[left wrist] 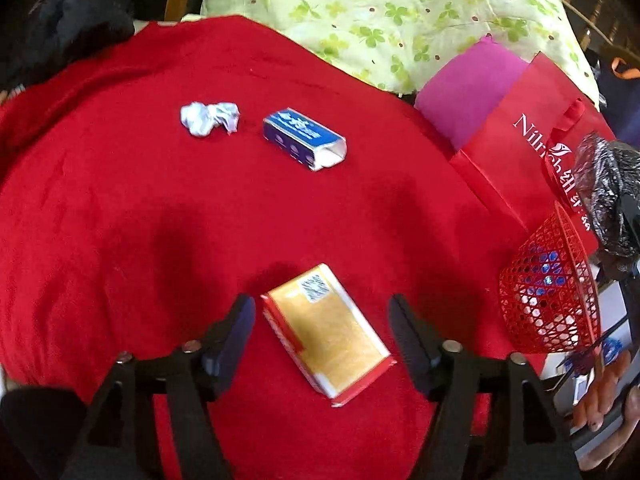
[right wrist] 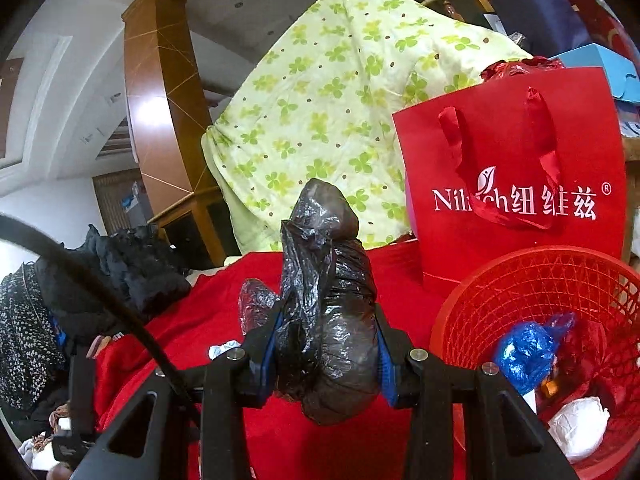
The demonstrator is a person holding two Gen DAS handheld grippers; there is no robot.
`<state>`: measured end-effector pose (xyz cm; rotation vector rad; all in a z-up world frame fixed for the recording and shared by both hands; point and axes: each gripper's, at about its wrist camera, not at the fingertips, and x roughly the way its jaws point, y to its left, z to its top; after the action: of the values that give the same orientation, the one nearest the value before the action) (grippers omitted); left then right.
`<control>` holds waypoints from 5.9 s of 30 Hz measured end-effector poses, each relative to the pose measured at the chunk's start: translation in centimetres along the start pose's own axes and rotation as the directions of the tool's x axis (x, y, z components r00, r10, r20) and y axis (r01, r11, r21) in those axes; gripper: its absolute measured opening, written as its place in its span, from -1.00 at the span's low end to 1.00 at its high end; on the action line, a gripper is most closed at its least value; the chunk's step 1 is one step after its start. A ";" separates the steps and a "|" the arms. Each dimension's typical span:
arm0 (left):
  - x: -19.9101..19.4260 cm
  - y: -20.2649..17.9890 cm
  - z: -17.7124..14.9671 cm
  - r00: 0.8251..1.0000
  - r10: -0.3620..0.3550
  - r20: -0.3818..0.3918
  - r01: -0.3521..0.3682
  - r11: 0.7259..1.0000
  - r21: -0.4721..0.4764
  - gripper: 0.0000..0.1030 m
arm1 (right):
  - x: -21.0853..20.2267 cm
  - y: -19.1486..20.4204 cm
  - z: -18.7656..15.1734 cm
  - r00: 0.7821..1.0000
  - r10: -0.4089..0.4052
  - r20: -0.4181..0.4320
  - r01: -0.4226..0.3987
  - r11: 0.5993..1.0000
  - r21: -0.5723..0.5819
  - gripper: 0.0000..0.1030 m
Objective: Collect trash
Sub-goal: 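Grasp the orange medicine box with the left tool while the right tool carries the black bag, then carry the box and black bag over the red basket and open both tools, then move both open tools back over the tissue and blue toothpaste box, then grasp the white tissue with the left tool while the right tool grasps the toothpaste box, then lift the tissue and toothpaste box and carry both toward the red basket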
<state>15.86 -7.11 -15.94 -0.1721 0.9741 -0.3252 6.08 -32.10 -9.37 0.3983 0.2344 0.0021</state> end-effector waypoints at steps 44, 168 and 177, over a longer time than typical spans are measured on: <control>-6.7 -28.5 3.3 0.918 -0.367 0.148 0.220 0.784 0.580 0.03 | -10.4 -15.3 3.7 0.956 -0.226 0.185 0.149 0.922 0.358 -0.14; 14.7 12.7 18.8 0.986 0.158 -0.058 -0.123 0.909 0.397 -0.41 | 34.4 8.3 -8.4 0.754 0.138 -0.642 -0.240 0.968 -0.073 -0.26; 9.0 11.8 15.7 0.988 0.155 -0.002 -0.152 0.968 0.198 -0.47 | 31.3 7.9 -7.9 0.749 0.191 -0.635 -0.275 0.961 -0.034 0.28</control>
<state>35.92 0.85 -17.69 0.0871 0.9600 -0.2789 35.07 -20.27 -20.48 0.2859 0.8469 0.4067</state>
